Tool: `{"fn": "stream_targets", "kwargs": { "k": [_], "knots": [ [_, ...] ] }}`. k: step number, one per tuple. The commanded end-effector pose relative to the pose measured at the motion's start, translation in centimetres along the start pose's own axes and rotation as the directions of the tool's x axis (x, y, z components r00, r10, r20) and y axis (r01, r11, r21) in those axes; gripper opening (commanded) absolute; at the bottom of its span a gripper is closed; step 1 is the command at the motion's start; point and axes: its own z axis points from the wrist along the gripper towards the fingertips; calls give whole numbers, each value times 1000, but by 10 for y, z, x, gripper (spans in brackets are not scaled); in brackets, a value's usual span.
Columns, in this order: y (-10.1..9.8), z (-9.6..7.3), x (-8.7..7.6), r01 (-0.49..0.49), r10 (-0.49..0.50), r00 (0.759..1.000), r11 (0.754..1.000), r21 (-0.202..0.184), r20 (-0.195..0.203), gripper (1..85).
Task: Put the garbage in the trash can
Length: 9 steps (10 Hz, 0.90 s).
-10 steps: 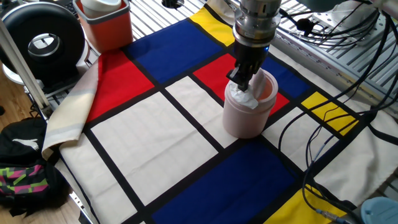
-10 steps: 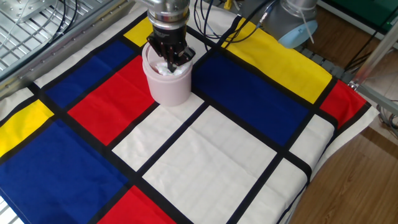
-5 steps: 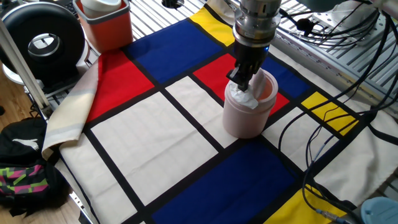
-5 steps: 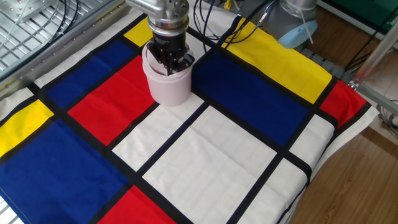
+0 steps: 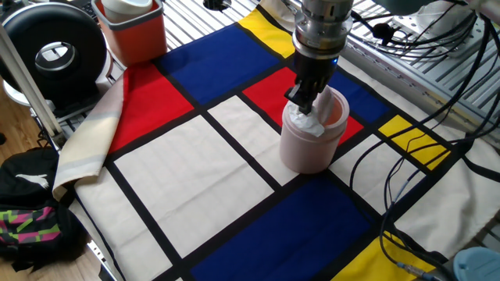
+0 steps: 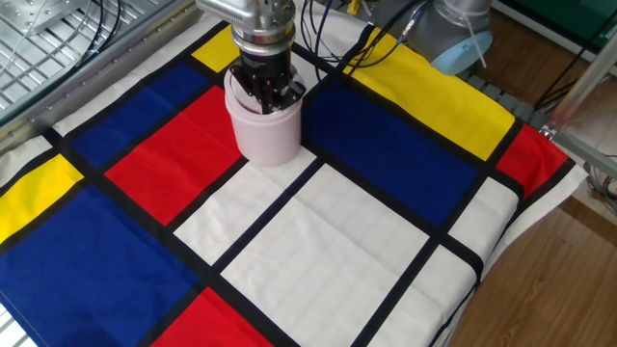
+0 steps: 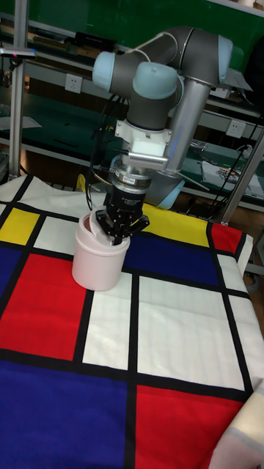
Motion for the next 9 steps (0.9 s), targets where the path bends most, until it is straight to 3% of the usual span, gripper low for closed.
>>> {"fn": "stream_targets", "kwargs": {
  "k": [1,4,8,9],
  "knots": [
    [-3,-10,5,8,-8,1000,1000,2,-20,187],
    [-3,-6,2,1,-1,1000,1000,-22,4,150],
    [-11,-20,5,-1,1,1000,1000,12,-4,150],
    [-15,-26,7,3,-3,1000,999,41,-9,150]
  ]
}}
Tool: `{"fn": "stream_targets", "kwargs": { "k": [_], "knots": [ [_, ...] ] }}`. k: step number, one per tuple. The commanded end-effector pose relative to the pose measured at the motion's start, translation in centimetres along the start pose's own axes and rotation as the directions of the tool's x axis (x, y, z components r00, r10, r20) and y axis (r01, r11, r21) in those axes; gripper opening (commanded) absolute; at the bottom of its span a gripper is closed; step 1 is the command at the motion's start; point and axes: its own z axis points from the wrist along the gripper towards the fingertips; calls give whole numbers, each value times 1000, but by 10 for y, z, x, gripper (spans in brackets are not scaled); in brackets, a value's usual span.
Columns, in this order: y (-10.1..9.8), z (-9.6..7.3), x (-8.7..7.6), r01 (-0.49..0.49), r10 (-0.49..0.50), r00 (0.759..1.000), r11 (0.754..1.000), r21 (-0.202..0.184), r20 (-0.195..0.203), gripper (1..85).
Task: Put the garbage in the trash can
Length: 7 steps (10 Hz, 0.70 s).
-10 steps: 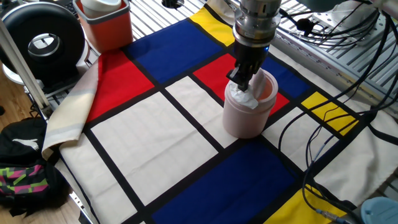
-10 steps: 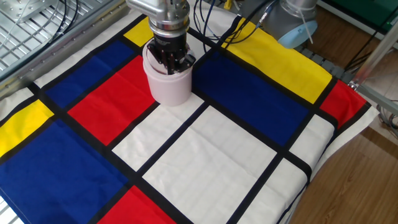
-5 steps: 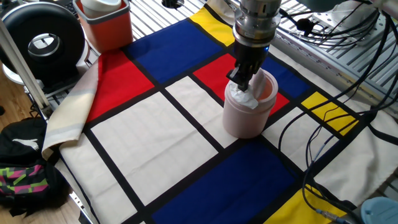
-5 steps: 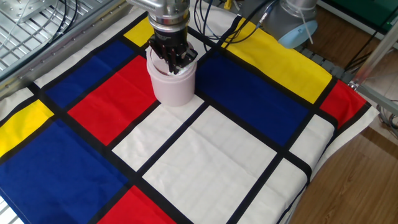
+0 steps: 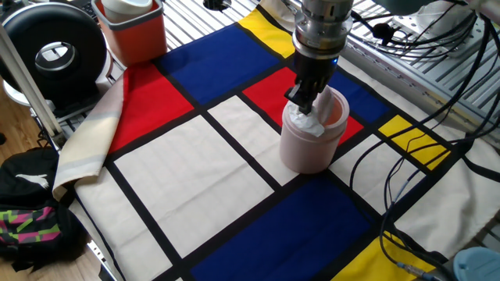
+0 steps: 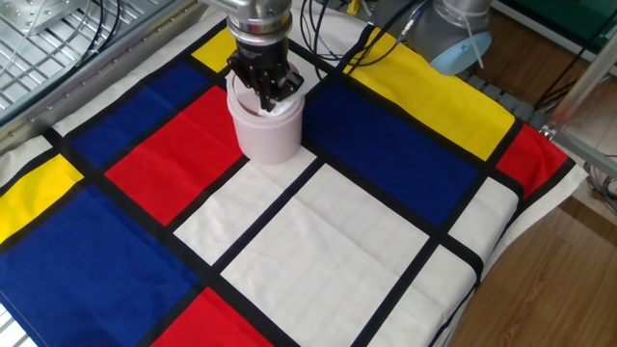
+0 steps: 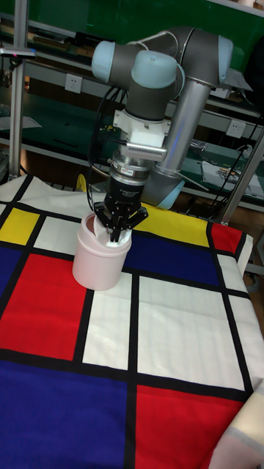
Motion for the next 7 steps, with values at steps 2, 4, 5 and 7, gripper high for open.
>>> {"fn": "stream_targets", "kwargs": {
  "k": [2,4,5,7],
  "knots": [
    [0,-18,-1,-1,1,1000,999,46,-5,143],
    [0,-19,-2,30,-30,1000,998,47,-3,183],
    [-3,-19,-2,75,-75,997,996,48,-5,283],
    [-3,-20,-3,90,-90,996,995,48,-2,307]
  ]
}}
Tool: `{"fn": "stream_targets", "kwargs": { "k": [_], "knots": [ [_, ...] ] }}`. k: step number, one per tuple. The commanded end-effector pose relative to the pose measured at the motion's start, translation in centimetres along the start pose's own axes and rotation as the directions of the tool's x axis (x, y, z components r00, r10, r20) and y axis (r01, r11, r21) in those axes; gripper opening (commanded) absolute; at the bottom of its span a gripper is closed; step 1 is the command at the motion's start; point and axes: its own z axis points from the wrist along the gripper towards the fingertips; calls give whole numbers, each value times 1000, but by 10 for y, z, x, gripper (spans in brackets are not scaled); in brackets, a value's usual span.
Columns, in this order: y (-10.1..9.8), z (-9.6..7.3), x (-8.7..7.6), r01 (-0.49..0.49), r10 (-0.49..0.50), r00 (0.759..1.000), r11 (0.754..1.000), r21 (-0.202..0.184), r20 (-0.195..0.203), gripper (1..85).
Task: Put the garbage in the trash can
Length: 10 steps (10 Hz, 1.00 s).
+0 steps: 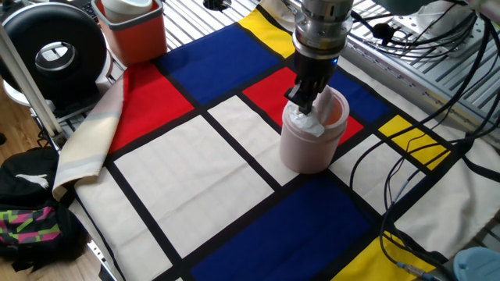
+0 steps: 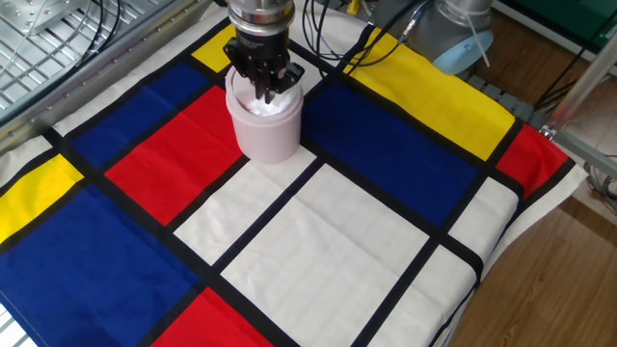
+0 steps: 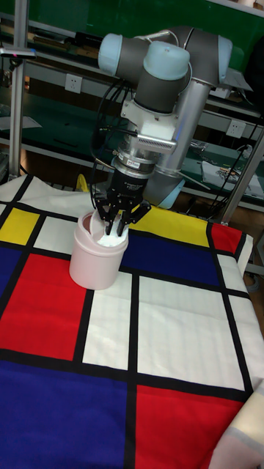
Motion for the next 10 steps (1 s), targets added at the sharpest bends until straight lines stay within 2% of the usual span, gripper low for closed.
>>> {"fn": "stream_targets", "kwargs": {
  "k": [1,2,3,4,5,8,9,10],
  "knots": [
    [0,-5,-3,40,-40,999,999,-6,11,320],
    [3,-5,-4,37,-36,999,999,-21,15,320],
    [-6,-5,-12,57,-58,998,998,10,36,320],
    [-21,-9,-21,95,-99,994,993,63,56,317],
    [-32,-14,-34,120,-129,987,988,97,93,317],
    [-23,-23,-39,65,-70,992,997,50,109,317],
    [-16,-26,-34,27,-30,995,999,39,90,317],
    [-6,-26,-32,-13,11,996,1000,20,91,267]
  ]
}}
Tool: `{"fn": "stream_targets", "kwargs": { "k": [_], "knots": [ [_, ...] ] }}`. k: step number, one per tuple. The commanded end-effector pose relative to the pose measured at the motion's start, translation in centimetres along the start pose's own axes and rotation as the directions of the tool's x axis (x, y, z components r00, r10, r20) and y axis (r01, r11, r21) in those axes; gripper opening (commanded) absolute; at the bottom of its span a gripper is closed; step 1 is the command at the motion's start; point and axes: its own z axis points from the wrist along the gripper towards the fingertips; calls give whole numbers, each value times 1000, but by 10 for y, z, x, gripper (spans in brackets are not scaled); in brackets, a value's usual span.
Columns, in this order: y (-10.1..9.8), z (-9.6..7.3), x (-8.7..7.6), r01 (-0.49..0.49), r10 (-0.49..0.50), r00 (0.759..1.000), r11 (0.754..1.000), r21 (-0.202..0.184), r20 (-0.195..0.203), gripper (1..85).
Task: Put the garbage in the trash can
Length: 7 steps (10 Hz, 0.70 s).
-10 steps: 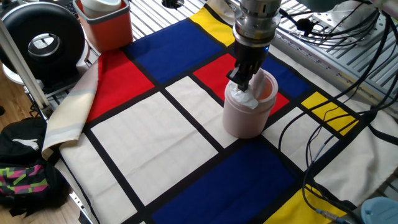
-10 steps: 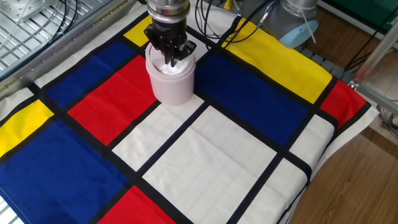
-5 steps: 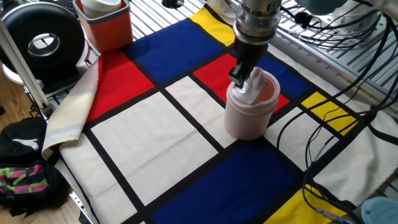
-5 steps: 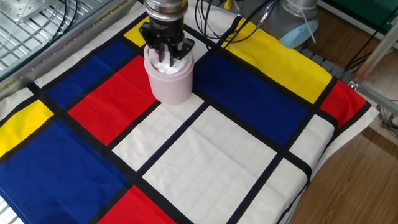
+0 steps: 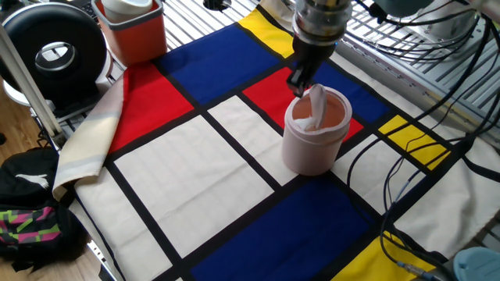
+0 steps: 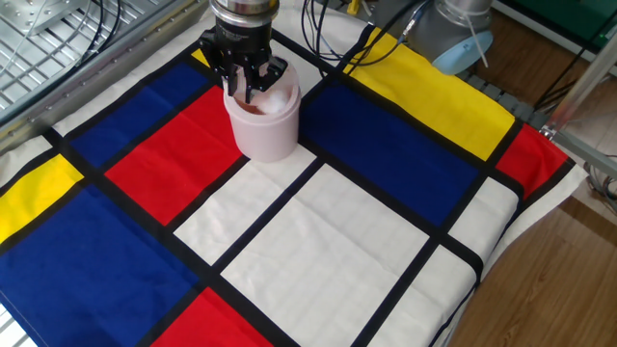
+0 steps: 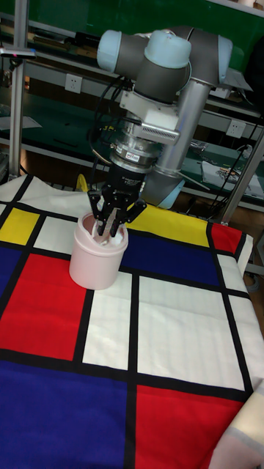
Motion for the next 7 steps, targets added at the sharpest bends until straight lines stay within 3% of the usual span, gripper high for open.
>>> {"fn": "stream_targets", "kwargs": {
  "k": [1,3,4,7],
  "knots": [
    [29,-2,0,-129,129,992,991,-41,7,200],
    [33,6,-4,-153,154,988,987,-43,17,63],
    [32,8,-5,-172,173,985,984,-48,14,40],
    [20,12,0,-183,183,983,983,-13,-6,10]
  ]
}}
